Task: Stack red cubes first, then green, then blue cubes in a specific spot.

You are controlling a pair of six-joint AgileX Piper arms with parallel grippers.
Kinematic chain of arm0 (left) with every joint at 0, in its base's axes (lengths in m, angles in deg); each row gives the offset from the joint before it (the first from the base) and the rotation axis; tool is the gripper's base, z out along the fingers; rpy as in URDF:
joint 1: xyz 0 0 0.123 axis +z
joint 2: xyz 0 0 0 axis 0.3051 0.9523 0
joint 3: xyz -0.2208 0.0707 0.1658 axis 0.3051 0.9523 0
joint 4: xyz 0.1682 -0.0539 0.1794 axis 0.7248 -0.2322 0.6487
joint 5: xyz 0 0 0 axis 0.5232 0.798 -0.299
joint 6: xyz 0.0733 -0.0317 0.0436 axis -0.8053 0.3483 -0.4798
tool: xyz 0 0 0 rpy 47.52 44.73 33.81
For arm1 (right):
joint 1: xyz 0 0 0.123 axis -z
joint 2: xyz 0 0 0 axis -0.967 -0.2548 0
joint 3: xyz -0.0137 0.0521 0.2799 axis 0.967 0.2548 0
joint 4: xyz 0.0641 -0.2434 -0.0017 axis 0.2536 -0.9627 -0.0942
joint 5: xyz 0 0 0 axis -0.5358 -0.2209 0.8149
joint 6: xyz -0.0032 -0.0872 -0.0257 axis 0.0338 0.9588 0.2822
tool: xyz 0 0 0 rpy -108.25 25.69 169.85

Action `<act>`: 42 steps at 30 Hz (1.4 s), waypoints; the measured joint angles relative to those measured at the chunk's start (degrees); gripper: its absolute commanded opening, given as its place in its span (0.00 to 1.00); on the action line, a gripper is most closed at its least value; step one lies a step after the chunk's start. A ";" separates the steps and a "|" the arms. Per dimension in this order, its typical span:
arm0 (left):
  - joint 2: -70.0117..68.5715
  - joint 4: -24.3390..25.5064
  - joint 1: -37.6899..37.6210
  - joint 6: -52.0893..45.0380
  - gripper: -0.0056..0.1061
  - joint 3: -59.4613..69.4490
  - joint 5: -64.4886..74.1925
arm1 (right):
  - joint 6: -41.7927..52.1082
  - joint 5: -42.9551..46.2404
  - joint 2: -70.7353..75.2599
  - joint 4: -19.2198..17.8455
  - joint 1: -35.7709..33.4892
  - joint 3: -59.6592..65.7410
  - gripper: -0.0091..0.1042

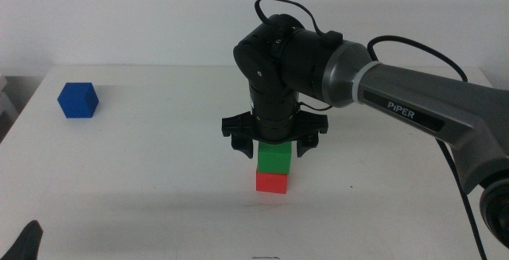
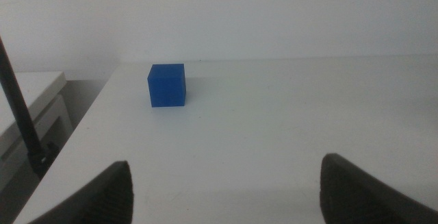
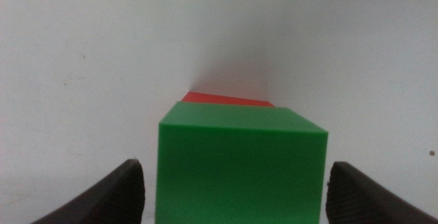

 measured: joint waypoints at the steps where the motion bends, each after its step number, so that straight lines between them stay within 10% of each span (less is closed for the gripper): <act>1: 0.00 0.00 0.00 0.00 0.89 0.00 0.00 | 0.15 0.00 0.00 0.12 0.00 0.00 0.86; 18: 0.00 0.00 0.00 0.00 0.89 0.00 0.00 | 9.98 -0.41 31.81 -0.46 0.13 19.99 0.86; 30: 0.00 0.00 0.00 0.00 0.89 0.00 0.00 | 44.20 14.03 70.29 9.64 5.14 50.91 0.86; 42: 0.00 0.00 0.00 0.00 0.89 0.00 0.00 | 51.12 16.34 88.87 12.43 5.19 59.37 0.86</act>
